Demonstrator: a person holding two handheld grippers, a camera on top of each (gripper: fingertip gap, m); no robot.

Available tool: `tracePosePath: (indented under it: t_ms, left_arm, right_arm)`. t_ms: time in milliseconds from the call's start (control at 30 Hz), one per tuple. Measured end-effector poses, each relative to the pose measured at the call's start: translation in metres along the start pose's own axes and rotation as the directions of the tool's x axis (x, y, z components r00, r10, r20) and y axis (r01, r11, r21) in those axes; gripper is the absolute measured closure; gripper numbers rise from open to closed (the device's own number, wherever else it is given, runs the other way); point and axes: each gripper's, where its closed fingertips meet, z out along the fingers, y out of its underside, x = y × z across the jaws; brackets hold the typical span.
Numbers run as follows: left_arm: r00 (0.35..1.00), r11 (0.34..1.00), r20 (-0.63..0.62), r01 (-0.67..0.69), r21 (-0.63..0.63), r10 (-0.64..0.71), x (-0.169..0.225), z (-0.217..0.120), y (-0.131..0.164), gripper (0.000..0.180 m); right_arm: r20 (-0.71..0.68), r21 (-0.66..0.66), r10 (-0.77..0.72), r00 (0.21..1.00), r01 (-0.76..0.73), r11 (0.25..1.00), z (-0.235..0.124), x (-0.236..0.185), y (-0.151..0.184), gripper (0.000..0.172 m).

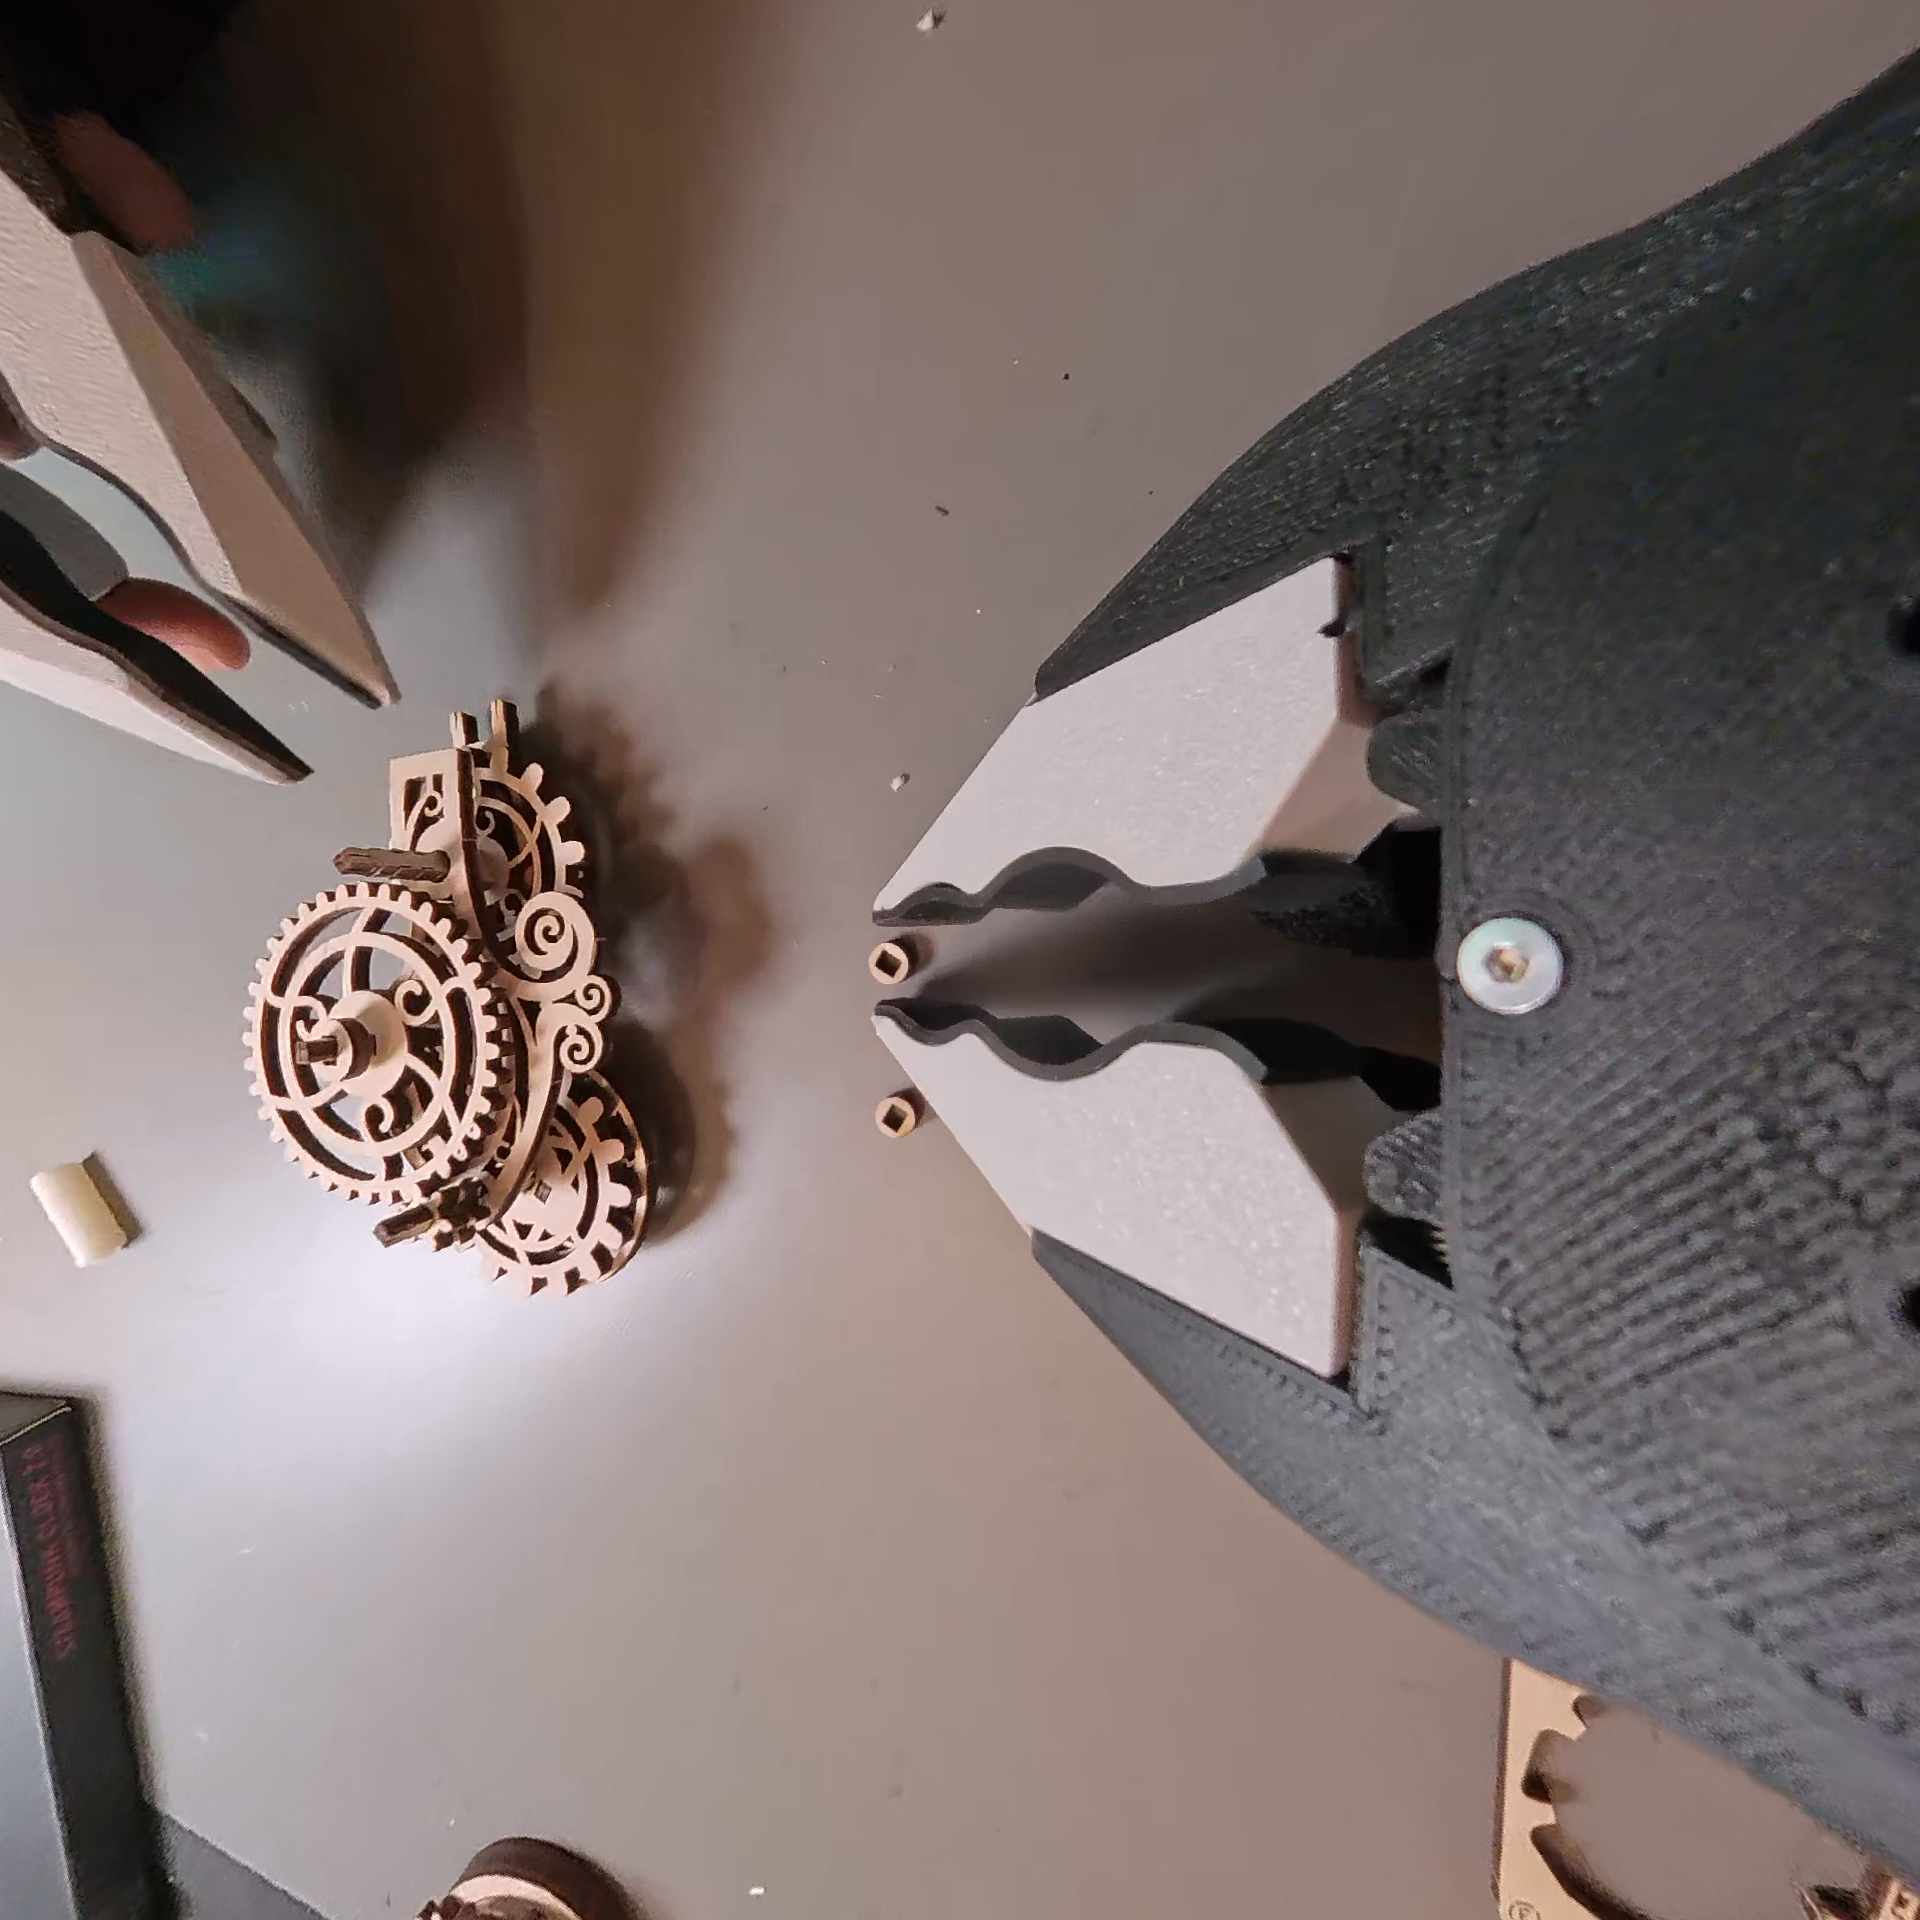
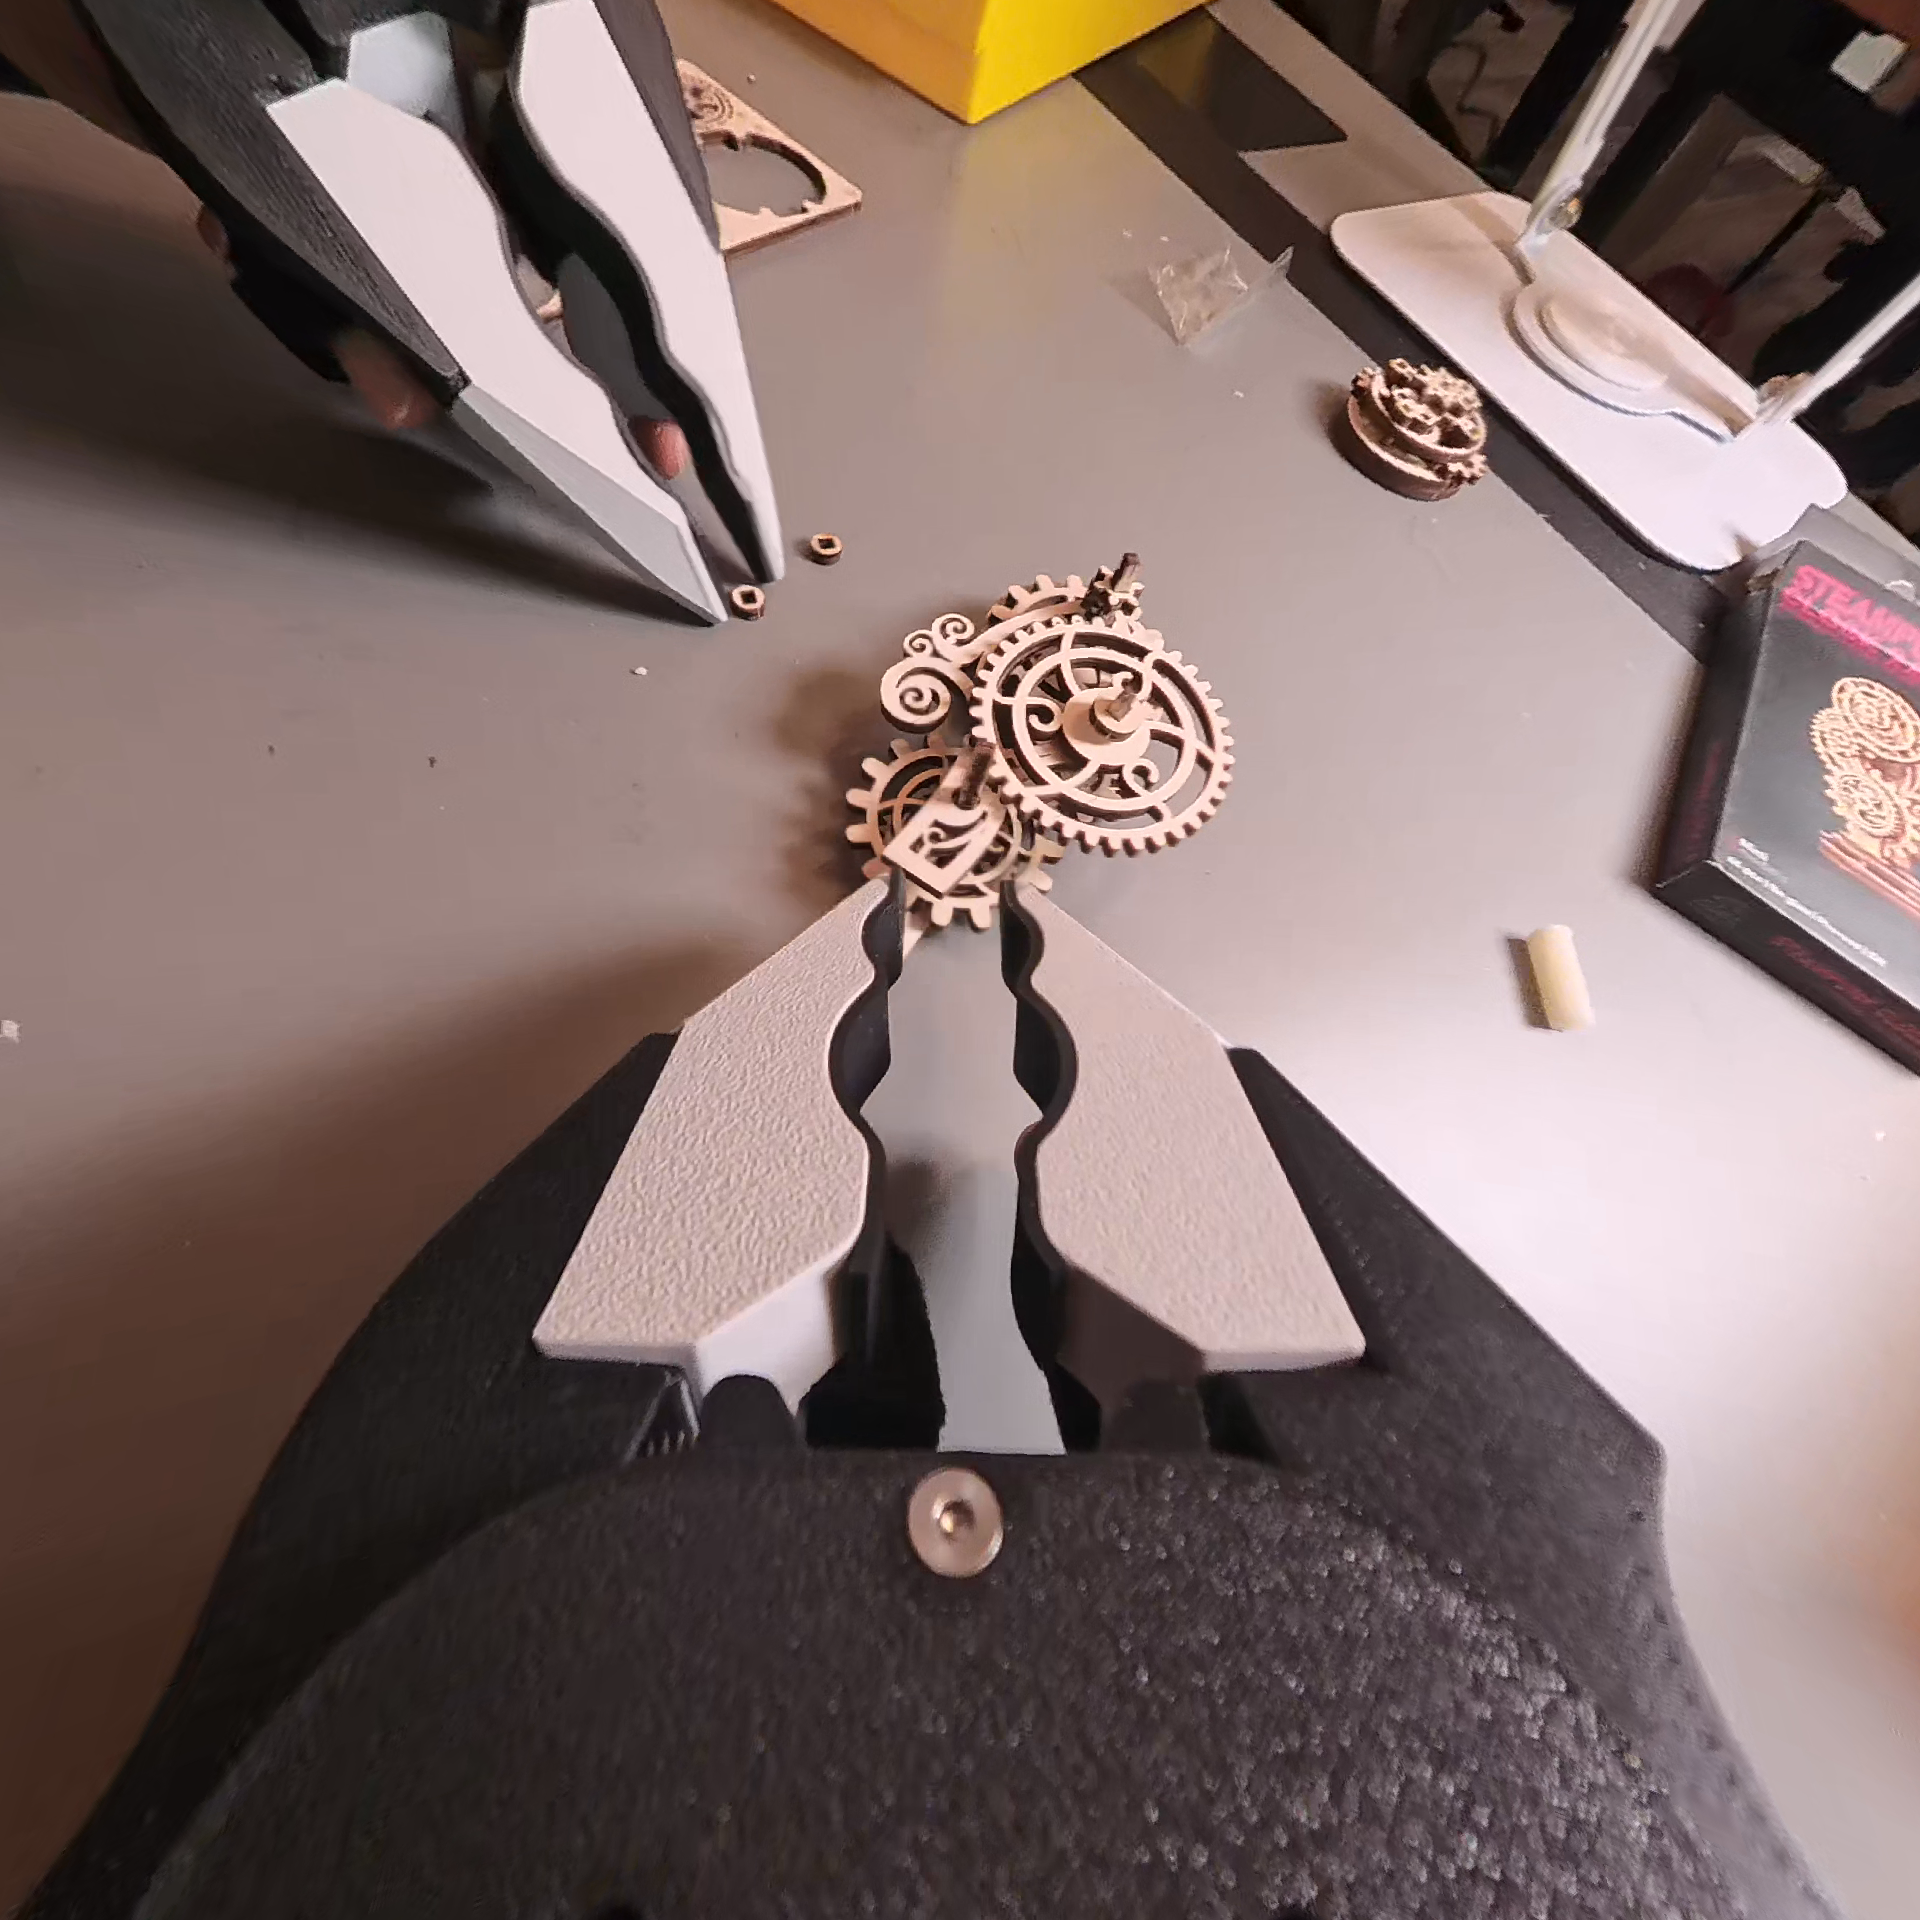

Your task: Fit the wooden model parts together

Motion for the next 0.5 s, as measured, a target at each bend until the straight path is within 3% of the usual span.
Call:
tracePosePath:
  t_ms: [500]
  left_arm:
    - [1.000, 1.000, 0.004, 0.002, -0.015, -0.002, 0.0116, 0.0017, -0.0030, 0.174]
  right_arm:
    - [0.004, 0.035, -0.020, 1.000, 0.020, 0.999, -0.0033, 0.0002, -0.0026, 0.157]
